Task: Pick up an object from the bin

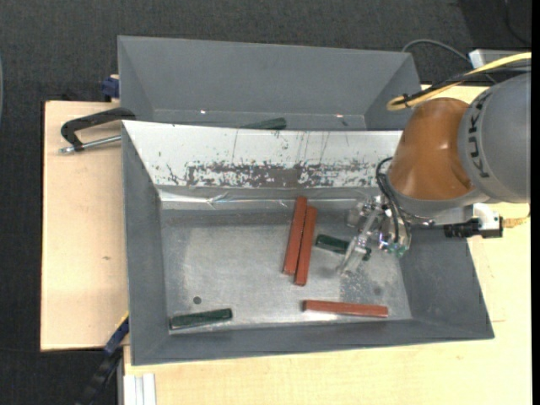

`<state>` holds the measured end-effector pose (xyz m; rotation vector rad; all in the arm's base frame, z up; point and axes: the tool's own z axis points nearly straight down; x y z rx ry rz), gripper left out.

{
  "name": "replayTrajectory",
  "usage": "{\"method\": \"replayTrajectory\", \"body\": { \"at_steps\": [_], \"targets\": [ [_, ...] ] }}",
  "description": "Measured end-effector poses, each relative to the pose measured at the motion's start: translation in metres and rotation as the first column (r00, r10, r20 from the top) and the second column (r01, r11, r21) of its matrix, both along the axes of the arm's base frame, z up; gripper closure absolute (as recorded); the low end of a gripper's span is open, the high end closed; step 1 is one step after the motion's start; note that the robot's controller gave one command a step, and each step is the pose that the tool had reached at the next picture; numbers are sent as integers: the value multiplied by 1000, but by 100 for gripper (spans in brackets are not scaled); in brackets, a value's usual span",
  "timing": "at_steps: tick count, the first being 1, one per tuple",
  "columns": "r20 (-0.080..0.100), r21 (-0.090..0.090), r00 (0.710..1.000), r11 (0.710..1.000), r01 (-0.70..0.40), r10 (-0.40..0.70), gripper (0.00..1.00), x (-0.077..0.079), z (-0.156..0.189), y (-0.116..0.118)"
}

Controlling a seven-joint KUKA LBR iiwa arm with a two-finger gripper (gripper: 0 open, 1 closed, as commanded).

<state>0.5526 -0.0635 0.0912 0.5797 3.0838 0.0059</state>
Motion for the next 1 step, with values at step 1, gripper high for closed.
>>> {"method": "replayTrajectory", "body": {
  "at_steps": [1],
  "targets": [
    [-2, -1, 974, 974, 228, -228, 100, 22, -21, 41]
  ]
}}
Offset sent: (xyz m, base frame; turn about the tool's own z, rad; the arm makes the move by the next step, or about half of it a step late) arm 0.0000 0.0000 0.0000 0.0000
